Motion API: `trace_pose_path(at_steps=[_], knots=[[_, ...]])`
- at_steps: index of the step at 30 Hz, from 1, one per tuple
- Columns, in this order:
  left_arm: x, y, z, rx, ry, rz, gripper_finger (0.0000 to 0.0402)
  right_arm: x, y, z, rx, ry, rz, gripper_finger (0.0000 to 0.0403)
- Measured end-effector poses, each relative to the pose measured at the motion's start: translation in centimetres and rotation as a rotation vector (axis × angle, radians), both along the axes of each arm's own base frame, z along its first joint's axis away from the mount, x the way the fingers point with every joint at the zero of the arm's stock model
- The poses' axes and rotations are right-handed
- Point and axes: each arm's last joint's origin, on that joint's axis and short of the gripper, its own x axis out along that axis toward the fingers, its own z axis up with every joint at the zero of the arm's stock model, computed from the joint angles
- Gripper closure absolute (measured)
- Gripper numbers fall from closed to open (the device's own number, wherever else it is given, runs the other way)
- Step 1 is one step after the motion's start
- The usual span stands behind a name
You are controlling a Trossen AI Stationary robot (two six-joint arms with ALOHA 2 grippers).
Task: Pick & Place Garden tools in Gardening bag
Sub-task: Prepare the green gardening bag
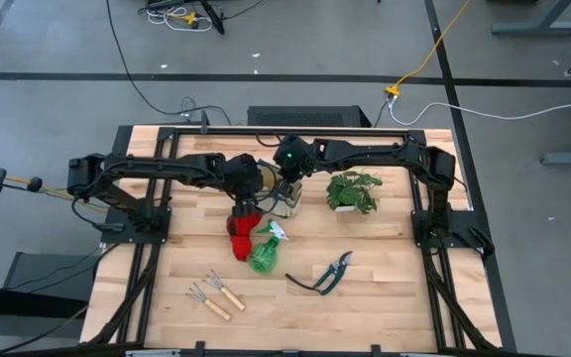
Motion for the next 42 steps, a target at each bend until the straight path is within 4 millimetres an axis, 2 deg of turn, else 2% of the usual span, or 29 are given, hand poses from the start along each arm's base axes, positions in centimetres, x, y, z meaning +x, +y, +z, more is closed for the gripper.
trace_pose_path(at_steps=[7, 13, 31, 37, 42], knots=[[0.0, 0.0, 0.0, -0.003, -0.002, 0.004, 0.0391, 0.0, 0.0, 0.0, 0.003, 0.001, -0.003, 0.0399], [0.0, -0.6, 0.3, 0.023, -0.010, -0.003, 0.0354, 0.0, 0.0, 0.0, 0.009, -0.001, 0.002, 0.0400], [0.4, -2.6, 0.6, 0.271, 0.017, 0.021, 0.0264, 0.1, 0.1, 0.0, 0.025, -0.012, 0.008, 0.0401], [0.3, -2.1, 0.5, 0.278, 0.025, 0.036, 0.0267, 0.1, 0.1, 0.0, 0.025, -0.013, 0.008, 0.0401], [0.3, -1.7, 0.4, 0.213, 0.015, 0.025, 0.0300, 0.1, 0.1, 0.0, 0.024, -0.014, 0.008, 0.0401]])
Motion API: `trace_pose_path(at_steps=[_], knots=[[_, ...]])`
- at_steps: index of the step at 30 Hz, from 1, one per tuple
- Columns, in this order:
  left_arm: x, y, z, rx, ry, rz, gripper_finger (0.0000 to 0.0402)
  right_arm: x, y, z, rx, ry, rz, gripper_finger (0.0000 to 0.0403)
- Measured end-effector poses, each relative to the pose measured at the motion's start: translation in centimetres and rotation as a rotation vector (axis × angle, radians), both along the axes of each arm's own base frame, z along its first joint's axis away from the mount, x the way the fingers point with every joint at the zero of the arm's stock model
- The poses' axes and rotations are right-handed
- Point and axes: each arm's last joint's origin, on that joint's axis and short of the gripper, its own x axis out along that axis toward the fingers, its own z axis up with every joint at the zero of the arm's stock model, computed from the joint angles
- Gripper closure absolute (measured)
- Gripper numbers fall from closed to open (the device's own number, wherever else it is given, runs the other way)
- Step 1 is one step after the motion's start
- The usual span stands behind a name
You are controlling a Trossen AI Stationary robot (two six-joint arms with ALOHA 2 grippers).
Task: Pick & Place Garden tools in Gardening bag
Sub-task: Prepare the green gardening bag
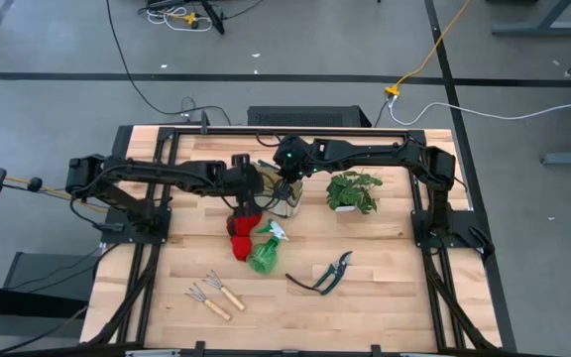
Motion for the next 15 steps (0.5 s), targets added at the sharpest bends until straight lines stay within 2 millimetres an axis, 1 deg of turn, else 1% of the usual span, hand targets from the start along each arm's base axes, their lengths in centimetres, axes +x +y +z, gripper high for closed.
trace_pose_path(at_steps=[6, 10, 15], knots=[[0.03, -0.11, -0.02, -0.029, -0.004, -0.019, 0.0388, 0.01, 0.01, 0.01, -0.001, -0.001, 0.000, 0.0401], [0.03, -0.12, -0.03, -0.031, -0.004, -0.021, 0.0391, 0.00, -0.05, 0.02, -0.001, -0.001, -0.001, 0.0401], [-0.06, -0.33, -0.11, -0.089, 0.002, -0.055, 0.0395, -0.11, -0.41, 0.02, -0.001, 0.000, -0.010, 0.0402]])
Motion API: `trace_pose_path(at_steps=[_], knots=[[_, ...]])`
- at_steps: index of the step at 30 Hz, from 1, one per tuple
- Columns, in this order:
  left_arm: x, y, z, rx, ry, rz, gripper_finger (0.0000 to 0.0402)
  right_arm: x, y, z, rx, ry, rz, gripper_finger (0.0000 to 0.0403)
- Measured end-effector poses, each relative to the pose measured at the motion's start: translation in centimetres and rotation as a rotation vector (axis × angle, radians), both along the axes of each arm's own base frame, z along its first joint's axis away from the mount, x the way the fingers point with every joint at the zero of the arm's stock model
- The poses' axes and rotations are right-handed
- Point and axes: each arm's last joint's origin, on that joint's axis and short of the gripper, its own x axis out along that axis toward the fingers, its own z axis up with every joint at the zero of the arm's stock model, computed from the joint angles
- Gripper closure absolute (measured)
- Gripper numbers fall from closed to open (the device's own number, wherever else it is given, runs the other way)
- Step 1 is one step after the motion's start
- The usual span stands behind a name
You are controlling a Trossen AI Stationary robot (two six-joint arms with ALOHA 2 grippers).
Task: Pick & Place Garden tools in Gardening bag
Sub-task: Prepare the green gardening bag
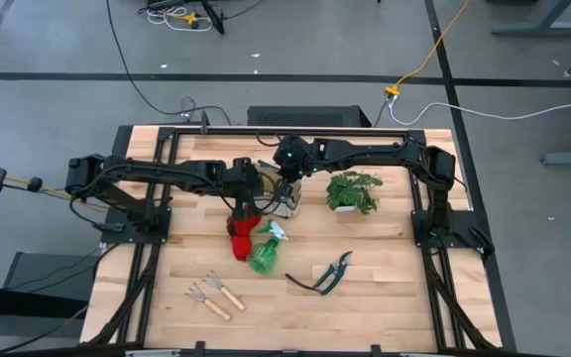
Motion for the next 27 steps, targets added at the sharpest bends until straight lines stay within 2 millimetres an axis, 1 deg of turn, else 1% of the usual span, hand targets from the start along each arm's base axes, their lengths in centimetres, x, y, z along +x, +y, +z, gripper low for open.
trace_pose_path(at_steps=[5, 13, 27], knots=[[-0.1, -0.3, 0.0, -0.033, 0.004, -0.022, 0.0397, -0.2, -0.4, -0.1, 0.001, 0.008, -0.010, 0.0403], [0.0, -1.8, 0.1, -0.142, -0.013, -0.106, 0.0398, -0.5, -1.4, -0.1, 0.003, 0.016, -0.035, 0.0403], [0.0, -3.7, 0.1, -0.213, -0.008, -0.191, 0.0398, -1.4, -3.2, -0.3, -0.006, 0.044, -0.107, 0.0403]])
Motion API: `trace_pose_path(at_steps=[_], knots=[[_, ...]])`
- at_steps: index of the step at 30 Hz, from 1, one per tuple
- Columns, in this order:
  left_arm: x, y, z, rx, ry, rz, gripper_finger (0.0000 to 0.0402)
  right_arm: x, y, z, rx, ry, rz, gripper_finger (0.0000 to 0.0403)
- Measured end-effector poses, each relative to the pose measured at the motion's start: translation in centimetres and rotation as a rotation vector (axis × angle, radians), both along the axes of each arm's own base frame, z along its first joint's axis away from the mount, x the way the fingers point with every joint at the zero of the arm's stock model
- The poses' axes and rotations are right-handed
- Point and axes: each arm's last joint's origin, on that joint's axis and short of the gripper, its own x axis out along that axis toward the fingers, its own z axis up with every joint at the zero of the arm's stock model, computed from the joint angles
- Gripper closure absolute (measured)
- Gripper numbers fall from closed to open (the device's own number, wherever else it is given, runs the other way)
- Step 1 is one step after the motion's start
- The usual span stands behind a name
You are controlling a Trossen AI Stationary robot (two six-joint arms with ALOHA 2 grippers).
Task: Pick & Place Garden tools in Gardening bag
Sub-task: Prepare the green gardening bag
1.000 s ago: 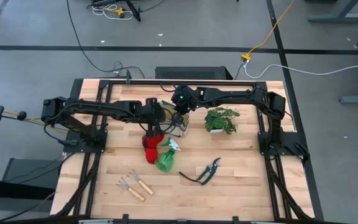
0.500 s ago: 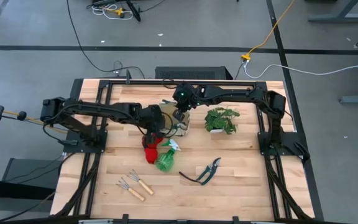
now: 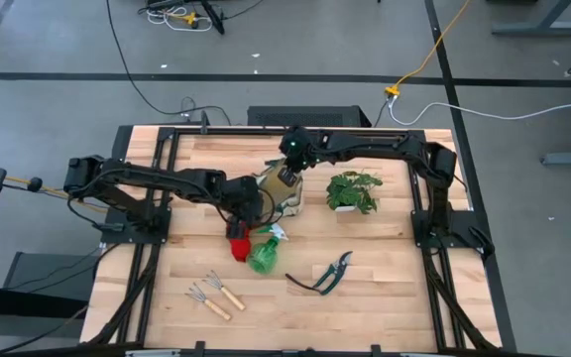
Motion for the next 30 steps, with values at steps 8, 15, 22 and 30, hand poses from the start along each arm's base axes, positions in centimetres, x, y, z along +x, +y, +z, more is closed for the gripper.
trace_pose_path(at_steps=[8, 15, 22, 30], knots=[[0.0, -0.4, 0.0, -0.032, -0.001, -0.027, 0.0398, -0.5, -1.4, 0.0, 0.011, -0.006, -0.027, 0.0403], [-0.1, -0.6, -0.1, -0.091, 0.013, -0.037, 0.0398, -0.9, -2.4, 0.0, 0.012, -0.009, -0.051, 0.0403], [0.0, 0.1, 0.0, -0.042, -0.001, 0.006, 0.0393, -0.9, -2.6, 0.1, 0.013, -0.019, -0.045, 0.0403], [0.0, 1.6, 0.0, -0.044, -0.006, 0.065, 0.0388, -0.8, -2.4, 0.1, 0.004, -0.018, -0.042, 0.0403]])
